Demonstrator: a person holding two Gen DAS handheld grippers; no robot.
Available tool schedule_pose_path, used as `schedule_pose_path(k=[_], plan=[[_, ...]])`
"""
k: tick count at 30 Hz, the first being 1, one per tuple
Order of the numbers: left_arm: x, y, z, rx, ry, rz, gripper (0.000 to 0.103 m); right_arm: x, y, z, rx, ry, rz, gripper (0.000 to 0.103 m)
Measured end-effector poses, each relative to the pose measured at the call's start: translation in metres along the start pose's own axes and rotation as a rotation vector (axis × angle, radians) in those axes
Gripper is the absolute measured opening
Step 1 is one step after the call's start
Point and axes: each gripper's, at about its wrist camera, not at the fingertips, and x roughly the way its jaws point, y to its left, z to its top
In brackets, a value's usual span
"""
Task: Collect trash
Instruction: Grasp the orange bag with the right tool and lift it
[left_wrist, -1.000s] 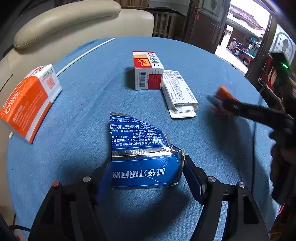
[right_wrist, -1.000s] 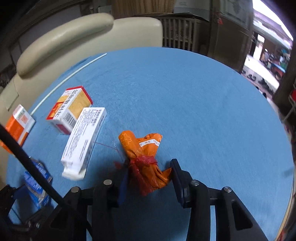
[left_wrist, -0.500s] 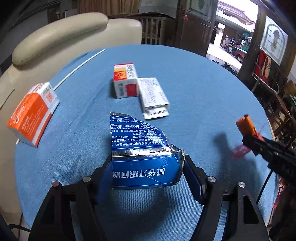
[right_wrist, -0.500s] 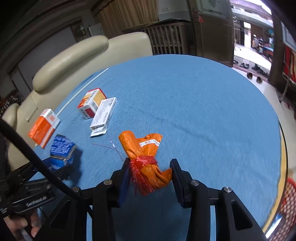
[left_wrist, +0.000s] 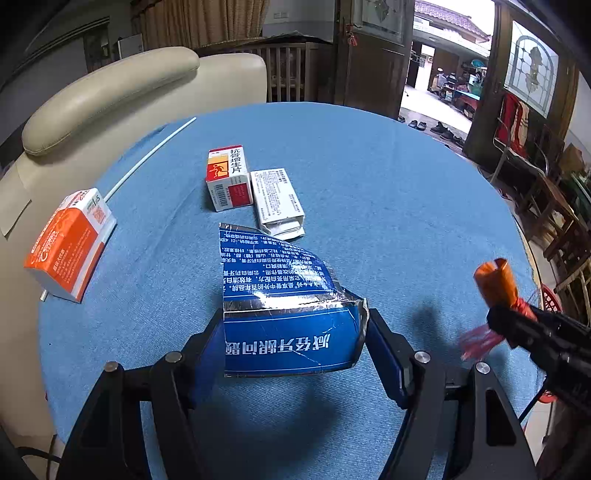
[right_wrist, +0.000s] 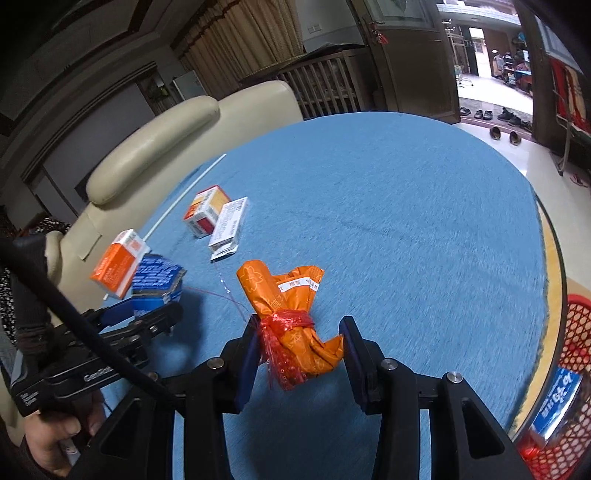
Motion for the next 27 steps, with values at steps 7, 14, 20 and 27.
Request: schedule_pose_path(k=[7, 14, 20, 27], plan=[[-0.004, -0.010, -0.005, 0.023, 0.004, 0.004, 0.074, -0.006, 0.007, -0.014, -0.016, 0.001, 0.028, 0.044], [-0.005, -0.022, -0.008, 0.050, 0.005, 0.005, 0.074, -0.016, 0.002, -0.017, -0.001, -0.016, 0.035, 0.045], [-0.008, -0.030, -0.010, 0.069, 0.002, 0.014, 0.074, -0.024, -0.004, -0.020, 0.015, -0.034, 0.033, 0.044], [-0.009, -0.038, -0.009, 0.088, -0.001, 0.017, 0.074, -0.035, -0.018, -0.022, 0.045, -0.054, 0.023, 0.044]])
